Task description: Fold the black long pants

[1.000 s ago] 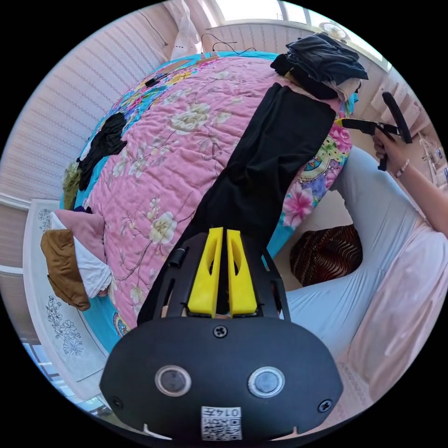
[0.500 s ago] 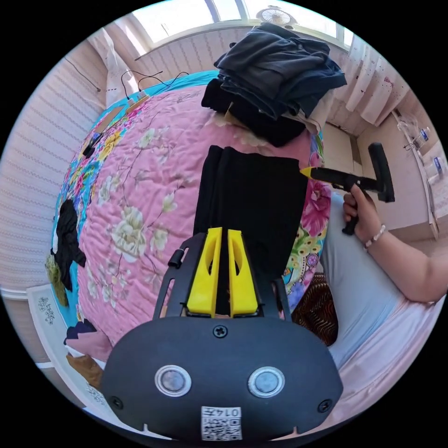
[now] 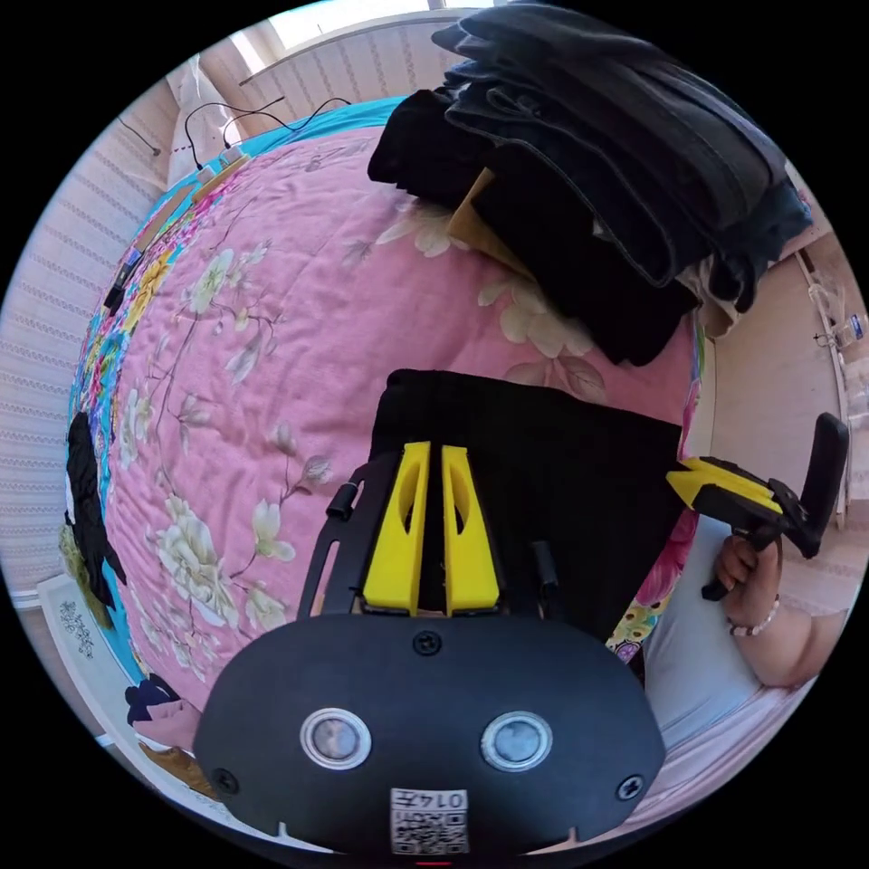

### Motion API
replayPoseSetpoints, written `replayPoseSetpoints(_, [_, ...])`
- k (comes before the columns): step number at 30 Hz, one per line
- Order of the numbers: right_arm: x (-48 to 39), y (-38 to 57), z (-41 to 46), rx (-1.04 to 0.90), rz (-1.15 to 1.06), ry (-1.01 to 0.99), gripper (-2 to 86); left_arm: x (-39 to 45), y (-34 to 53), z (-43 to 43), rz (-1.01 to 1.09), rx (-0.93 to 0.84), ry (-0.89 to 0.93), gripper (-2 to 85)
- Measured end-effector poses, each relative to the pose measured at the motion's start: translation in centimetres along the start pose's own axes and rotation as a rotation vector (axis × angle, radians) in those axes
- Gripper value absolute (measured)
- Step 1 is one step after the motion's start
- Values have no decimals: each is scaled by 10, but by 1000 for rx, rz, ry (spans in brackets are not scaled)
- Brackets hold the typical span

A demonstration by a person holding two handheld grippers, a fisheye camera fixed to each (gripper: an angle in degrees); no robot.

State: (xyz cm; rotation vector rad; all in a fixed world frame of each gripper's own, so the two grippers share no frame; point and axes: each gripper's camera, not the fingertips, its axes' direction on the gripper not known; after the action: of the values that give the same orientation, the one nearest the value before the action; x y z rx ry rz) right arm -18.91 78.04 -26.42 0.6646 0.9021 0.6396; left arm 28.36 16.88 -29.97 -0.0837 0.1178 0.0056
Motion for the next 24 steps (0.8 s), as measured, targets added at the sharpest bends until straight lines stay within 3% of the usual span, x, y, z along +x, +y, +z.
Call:
replayPoseSetpoints(9, [33,10,-11,146,-73,-89,14,4,-14,-59,40,114,-12,-6])
replayPoseSetpoints(18, [55,10,11,110,-67,-52,12,19,-51,-32,62,41,18,56])
replayPoseSetpoints(24, [67,9,26,93,-50,-54,12,30,-81,-33,73,75,-81,60])
